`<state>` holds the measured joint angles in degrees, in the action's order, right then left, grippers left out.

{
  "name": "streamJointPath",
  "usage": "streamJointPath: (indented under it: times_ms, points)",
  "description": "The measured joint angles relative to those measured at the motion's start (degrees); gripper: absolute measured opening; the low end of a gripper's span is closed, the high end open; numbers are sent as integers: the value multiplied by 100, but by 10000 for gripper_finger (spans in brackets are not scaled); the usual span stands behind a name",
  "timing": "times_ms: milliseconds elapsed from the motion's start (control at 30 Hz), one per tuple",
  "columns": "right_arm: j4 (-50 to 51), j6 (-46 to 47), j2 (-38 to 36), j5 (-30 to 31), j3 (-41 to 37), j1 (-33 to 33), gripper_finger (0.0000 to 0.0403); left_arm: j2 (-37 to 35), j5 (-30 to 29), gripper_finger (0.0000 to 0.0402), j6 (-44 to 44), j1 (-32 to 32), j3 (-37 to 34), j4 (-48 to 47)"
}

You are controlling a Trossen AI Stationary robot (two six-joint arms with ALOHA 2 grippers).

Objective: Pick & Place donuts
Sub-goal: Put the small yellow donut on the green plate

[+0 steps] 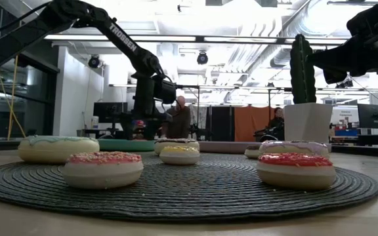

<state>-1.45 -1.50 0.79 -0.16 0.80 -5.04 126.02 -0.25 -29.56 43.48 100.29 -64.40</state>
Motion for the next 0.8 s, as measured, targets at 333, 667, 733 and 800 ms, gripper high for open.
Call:
streamJointPath:
  times_ms: [333, 667, 733, 800]
  points:
    - [0, 0, -1, 2, 0, 1, 0, -20, 270, 357, 423, 1, 867, -379]
    - [0, -1, 1, 2, 0, 0, 0, -31, 1275, 357, 2655, -298, 2325, -1269]
    - [0, 0, 1, 0, 0, -1, 0, -36, 1375, 357, 3140, -452, 2485, -1565]
    - [0, 0, 0, 0, 0, -1, 0, -37, 1383, 357, 3396, -632, 2572, -1796]
